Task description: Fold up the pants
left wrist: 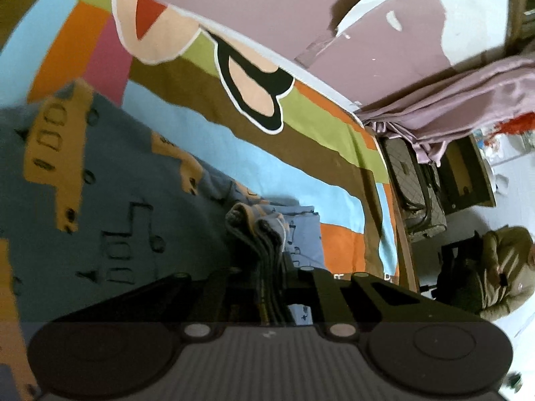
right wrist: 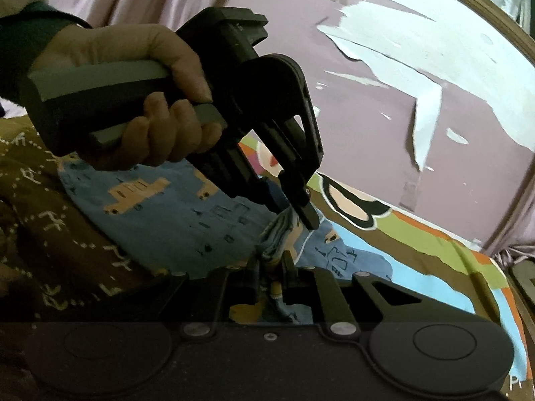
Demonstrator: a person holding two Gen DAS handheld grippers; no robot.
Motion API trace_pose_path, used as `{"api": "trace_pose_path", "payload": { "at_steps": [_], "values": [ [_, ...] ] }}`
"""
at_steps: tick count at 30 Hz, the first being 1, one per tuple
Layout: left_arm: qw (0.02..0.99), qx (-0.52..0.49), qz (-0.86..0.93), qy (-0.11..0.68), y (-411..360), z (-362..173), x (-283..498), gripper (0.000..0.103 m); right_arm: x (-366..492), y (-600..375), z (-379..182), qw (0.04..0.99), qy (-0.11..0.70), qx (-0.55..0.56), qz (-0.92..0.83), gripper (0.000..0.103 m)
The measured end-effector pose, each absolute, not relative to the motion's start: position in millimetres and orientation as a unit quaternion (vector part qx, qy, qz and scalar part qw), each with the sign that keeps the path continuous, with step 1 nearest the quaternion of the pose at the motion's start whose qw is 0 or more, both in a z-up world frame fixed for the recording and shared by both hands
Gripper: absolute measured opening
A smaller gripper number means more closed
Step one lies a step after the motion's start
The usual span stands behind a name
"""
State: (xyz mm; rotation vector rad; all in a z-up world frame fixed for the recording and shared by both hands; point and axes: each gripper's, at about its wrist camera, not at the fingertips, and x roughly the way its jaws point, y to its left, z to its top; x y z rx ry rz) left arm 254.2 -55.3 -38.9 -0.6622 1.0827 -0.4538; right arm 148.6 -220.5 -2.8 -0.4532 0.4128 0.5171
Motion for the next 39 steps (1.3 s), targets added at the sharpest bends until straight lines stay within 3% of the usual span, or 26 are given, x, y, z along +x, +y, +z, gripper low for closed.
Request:
{"api": "trace_pose_path", "payload": {
  "at_steps": [19,22,25,30,33,35,39],
  "values": [
    [0.817,-0.241,-0.179,0.492,46,-43,223,0.012,148,-126,-3,0.868,0.247,-0.228,0.365,0.012],
    [0.814,-0.246,-0.171,0.498,50,-52,223,0.017,152,-123,-14,0.861,0.269,-0.225,0.369,0.016],
    [0.815,-0.256,-0.163,0.494,56,-53,218,0.032,149,-128,-17,0.857,0.272,-0.214,0.381,0.027],
    [0.846,-0.209,-0.137,0.471,53,-34,201,0.070,145,-151,-7,0.864,0.261,-0.208,0.378,0.062],
    [0.871,-0.159,-0.106,0.452,45,-26,186,0.076,150,-173,2,0.881,0.243,-0.218,0.342,0.078],
    [0.880,-0.131,-0.086,0.449,36,-28,177,0.079,160,-187,4,0.896,0.233,-0.233,0.298,0.084],
    [0.884,-0.079,-0.061,0.456,19,-42,168,0.083,201,-215,3,0.923,0.235,-0.228,0.201,0.085]
  ]
}}
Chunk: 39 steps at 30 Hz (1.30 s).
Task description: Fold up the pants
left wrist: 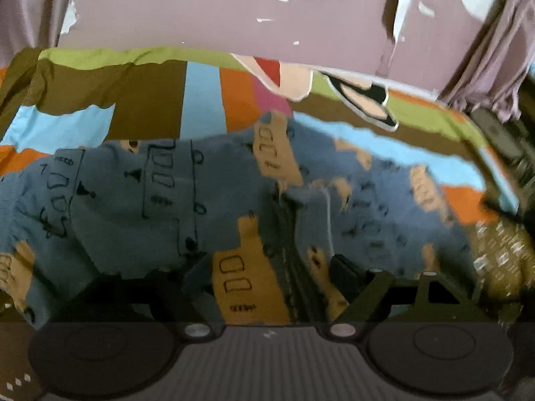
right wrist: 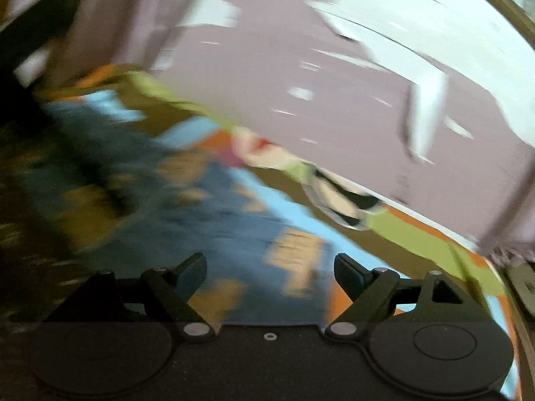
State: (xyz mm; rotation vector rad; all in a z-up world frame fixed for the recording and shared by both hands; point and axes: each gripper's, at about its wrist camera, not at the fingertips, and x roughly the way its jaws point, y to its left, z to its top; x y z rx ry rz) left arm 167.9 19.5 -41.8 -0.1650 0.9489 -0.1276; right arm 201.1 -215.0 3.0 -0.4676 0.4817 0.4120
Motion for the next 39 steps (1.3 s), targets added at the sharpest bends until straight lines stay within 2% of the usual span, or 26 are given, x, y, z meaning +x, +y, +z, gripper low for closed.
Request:
{"api": "trace_pose_path", "payload": {
  "at_steps": [8,11,17,21,29,35,39],
  "values": [
    [0.893,-0.065,-0.048,0.443,15,-47,164,0.085,270,-229,-25,0.917,0.256,-0.262,0.159,0.086],
    [0.891,-0.066,-0.046,0.447,14,-45,164,0.085,275,-236,-25,0.921,0.253,-0.257,0.148,0.091],
    [0.885,-0.067,-0.038,0.459,12,-44,169,0.086,262,-240,-1,0.933,0.225,-0.238,0.149,0.092],
    [0.879,-0.085,-0.032,0.469,13,-41,171,0.092,237,-236,11,0.936,0.223,-0.216,0.164,0.098],
    [0.878,-0.080,-0.022,0.472,9,-45,174,0.097,205,-227,-25,0.914,0.256,-0.269,0.166,0.099],
    [0.878,-0.079,-0.012,0.472,6,-40,163,0.100,201,-235,-9,0.940,0.204,-0.229,0.147,0.102],
    [0.890,-0.048,-0.006,0.453,3,-49,149,0.102,207,-231,-23,0.929,0.235,-0.247,0.146,0.102]
  ]
}}
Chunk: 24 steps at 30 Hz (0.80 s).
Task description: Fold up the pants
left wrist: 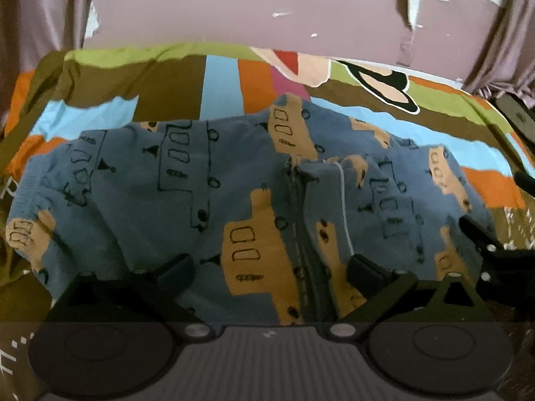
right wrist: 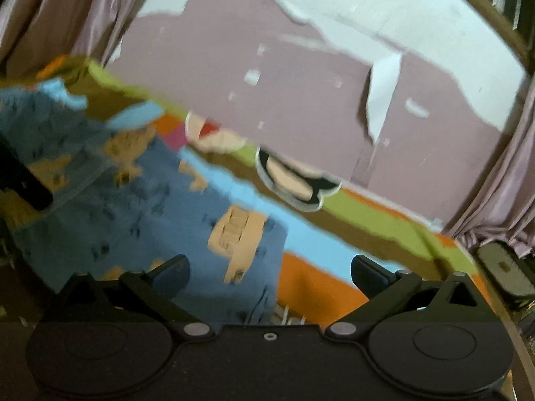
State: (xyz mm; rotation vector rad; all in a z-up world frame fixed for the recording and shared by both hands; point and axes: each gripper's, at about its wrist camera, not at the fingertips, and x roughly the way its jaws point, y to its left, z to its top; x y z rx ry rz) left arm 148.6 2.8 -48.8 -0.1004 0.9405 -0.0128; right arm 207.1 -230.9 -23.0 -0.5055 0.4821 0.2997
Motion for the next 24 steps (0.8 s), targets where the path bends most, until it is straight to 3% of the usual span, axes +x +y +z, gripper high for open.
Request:
{"api": "trace_pose_path", "payload": {
  "at_steps": [11,17,24],
  "values": [
    [0.913,-0.030,0.012,0.406,-6,-23,174,0.102,216,-241,-21,0.937,0.255,-0.194,0.137,0.102],
    [0.908,0.038,0.038,0.416,-24,-47,216,0.103,216,-246,-23,0.938,0.268,-0.171,0.138,0.102],
    [0.908,-0.006,0.034,0.417,-14,-41,201,0.103,216,-251,-23,0.940,0.270,-0.153,0.140,0.102]
  ]
}}
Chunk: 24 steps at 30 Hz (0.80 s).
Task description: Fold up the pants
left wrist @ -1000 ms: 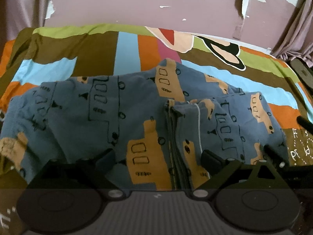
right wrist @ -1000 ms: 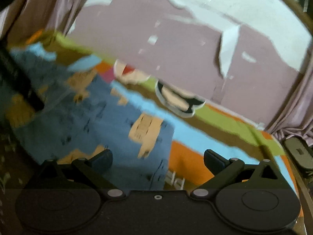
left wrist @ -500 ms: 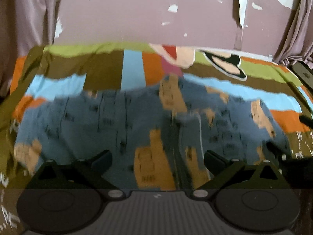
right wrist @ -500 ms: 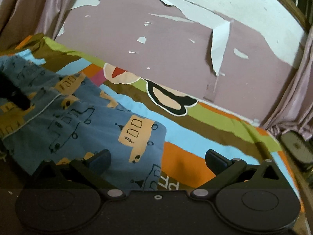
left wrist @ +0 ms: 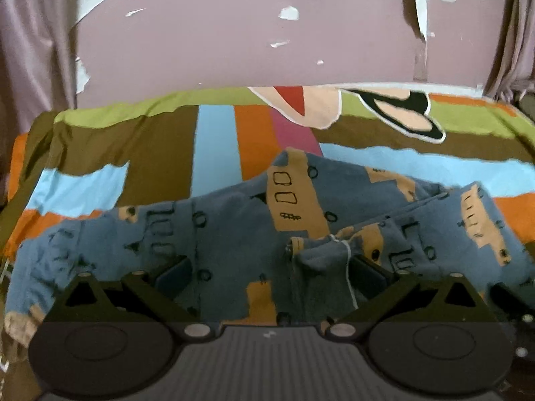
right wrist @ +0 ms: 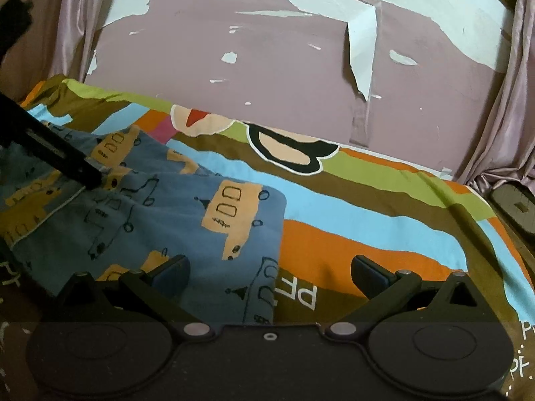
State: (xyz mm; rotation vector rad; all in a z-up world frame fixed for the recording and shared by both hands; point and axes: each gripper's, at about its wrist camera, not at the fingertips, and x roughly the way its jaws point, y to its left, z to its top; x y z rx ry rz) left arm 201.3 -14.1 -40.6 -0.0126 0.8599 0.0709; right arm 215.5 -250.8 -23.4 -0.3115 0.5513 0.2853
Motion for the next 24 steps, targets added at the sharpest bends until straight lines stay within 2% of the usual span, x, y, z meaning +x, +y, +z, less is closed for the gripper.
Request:
{"api": "trace_pose_path", "payload": {
  "at_steps": [6,11,15,19,22,24],
  "values": [
    [0.907,-0.094,0.039,0.409,28,-21,139,0.103,198,-237,-13,0.944,0.230,-0.162,0.173,0.102],
    [0.907,-0.140,0.085,0.388,70,-26,84,0.103,182,-209,-12,0.931,0.210,-0.194,0.226,0.102],
    [0.899,-0.165,0.125,0.386,106,-35,65,0.103,180,-180,-14,0.925,0.210,-0.199,0.248,0.102],
    [0.909,-0.196,0.131,0.345,134,-32,58,0.102,177,-153,-19,0.916,0.205,-0.224,0.263,0.102],
    [0.918,-0.202,0.131,0.314,143,-28,58,0.095,174,-142,-21,0.912,0.202,-0.232,0.270,0.102],
    [0.919,-0.209,0.118,0.312,145,-30,59,0.085,174,-141,-23,0.912,0.205,-0.231,0.270,0.102]
  ]
}}
